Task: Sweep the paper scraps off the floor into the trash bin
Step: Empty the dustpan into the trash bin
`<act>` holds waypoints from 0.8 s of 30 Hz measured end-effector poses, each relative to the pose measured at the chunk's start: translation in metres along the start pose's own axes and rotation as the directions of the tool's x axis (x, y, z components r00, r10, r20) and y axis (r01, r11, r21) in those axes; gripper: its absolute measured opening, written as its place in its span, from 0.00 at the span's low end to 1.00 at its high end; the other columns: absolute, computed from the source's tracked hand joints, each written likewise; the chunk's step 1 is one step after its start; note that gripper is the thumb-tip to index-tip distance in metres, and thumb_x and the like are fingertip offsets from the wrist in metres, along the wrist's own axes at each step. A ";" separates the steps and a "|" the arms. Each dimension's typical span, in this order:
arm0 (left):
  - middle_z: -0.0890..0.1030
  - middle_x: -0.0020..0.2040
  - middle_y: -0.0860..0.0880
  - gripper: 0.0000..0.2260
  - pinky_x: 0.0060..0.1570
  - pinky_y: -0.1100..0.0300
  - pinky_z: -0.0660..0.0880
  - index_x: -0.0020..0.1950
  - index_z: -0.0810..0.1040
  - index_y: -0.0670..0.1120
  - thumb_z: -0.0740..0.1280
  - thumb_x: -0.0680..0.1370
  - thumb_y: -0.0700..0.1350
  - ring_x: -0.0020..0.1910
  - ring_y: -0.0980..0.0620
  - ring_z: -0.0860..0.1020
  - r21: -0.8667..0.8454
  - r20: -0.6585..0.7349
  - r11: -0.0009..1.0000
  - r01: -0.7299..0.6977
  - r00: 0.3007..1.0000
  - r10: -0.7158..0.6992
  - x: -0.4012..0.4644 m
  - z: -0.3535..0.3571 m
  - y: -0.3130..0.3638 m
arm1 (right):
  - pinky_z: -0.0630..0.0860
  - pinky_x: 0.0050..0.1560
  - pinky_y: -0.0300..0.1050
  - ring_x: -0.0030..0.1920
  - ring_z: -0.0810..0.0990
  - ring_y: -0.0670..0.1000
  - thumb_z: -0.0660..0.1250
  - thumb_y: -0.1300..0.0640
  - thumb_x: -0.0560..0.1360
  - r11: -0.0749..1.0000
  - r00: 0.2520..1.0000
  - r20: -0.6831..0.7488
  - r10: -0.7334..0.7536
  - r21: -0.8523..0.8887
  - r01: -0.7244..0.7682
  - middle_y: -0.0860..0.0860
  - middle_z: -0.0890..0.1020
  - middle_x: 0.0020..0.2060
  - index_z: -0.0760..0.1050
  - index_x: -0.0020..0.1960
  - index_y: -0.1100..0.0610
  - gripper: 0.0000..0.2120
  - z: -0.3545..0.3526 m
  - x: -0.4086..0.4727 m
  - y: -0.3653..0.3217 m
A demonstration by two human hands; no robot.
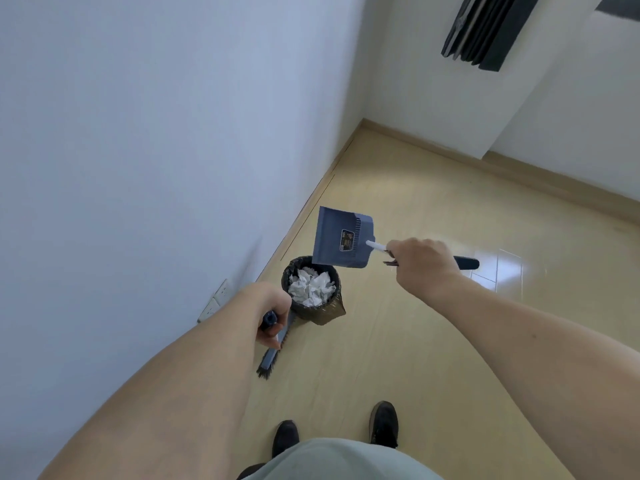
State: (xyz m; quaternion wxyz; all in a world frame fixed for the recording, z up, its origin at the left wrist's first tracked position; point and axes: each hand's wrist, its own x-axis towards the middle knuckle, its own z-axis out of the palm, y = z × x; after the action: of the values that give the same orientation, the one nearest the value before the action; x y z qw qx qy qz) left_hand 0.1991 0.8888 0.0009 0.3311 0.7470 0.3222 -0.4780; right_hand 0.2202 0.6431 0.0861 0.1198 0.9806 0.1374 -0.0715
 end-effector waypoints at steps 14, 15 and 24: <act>0.74 0.36 0.44 0.15 0.41 0.57 0.81 0.64 0.69 0.38 0.62 0.78 0.37 0.25 0.52 0.76 0.250 0.088 0.968 0.018 0.995 -0.041 -0.008 0.060 0.115 | 0.66 0.35 0.43 0.39 0.74 0.58 0.59 0.64 0.71 0.793 0.897 0.100 0.431 0.432 -0.430 0.53 0.77 0.40 0.70 0.44 0.56 0.05 0.046 0.010 0.144; 0.74 0.36 0.45 0.15 0.38 0.57 0.81 0.64 0.69 0.38 0.62 0.78 0.37 0.24 0.53 0.76 0.238 0.093 0.971 0.012 0.995 -0.035 -0.009 0.062 0.124 | 0.66 0.35 0.43 0.39 0.75 0.58 0.59 0.65 0.71 0.783 0.890 0.115 0.441 0.436 -0.444 0.53 0.77 0.39 0.70 0.43 0.56 0.05 0.051 0.012 0.153; 0.75 0.37 0.43 0.12 0.52 0.57 0.80 0.62 0.70 0.38 0.63 0.78 0.38 0.20 0.53 0.74 -0.071 0.127 0.997 0.019 0.992 -0.010 -0.008 0.083 0.206 | 0.70 0.36 0.43 0.40 0.76 0.57 0.61 0.65 0.71 0.778 0.903 0.184 0.388 0.460 -0.428 0.52 0.77 0.39 0.71 0.45 0.56 0.06 0.066 0.064 0.211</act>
State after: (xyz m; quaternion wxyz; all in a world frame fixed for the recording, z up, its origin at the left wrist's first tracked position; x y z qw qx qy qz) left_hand 0.3193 0.7032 0.0203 0.3741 0.7004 0.3229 -0.5149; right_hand 0.3341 0.4455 0.0573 -0.1146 0.9811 -0.1056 -0.1150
